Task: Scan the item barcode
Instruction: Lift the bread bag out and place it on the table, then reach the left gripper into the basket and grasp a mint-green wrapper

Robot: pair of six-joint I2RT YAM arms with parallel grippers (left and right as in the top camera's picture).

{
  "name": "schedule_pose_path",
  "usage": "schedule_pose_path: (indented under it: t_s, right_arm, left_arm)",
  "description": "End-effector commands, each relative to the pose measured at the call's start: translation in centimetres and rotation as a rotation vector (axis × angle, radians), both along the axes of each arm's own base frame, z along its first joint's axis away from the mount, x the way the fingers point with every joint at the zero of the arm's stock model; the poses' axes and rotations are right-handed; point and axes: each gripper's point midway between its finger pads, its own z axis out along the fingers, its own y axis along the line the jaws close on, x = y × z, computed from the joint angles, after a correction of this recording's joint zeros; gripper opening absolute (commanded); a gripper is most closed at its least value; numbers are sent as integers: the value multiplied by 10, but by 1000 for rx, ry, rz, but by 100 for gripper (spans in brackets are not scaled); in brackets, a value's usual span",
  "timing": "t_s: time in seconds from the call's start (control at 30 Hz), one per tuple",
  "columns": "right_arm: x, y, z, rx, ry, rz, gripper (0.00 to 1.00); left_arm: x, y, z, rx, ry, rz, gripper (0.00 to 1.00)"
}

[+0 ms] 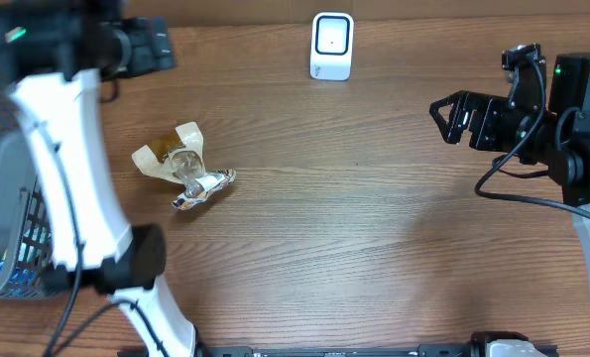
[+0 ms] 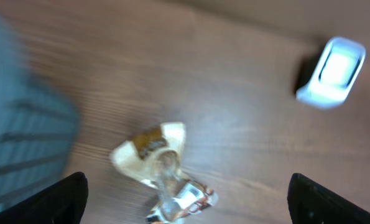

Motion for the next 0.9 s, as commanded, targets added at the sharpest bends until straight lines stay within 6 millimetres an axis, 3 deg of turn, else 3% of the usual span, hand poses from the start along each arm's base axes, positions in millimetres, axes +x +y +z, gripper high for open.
schedule_pose_path:
  t_s: [0.0, 0.1, 0.2, 0.3, 0.43, 0.53, 0.67, 0.87]
  right_arm:
    - [-1, 2, 12, 5, -32, 8, 100]
    - [-1, 2, 12, 5, -30, 8, 100]
    - [-2, 2, 11, 5, -25, 8, 100]
    - [-4, 2, 9, 5, -12, 8, 100]
    - [-6, 2, 7, 5, 1, 8, 100]
    - [-7, 2, 7, 5, 4, 8, 100]
    - [-7, 2, 7, 5, 3, 8, 100]
    - [-7, 2, 7, 5, 4, 8, 100]
  left_arm:
    - [-52, 41, 56, 4, -150, 175, 95]
    - [-96, 87, 73, 9, -195, 370, 97]
    - [-143, 137, 68, 3, -177, 594, 100]
    - [-175, 179, 45, -17, -96, 763, 100]
    - [-208, 222, -13, -116, 76, 945, 100]
    - [-215, 246, -59, -189, 175, 1003, 100]
    - [-204, 271, -109, -274, 204, 1011, 100]
    - [-193, 276, -177, -331, 336, 975, 100]
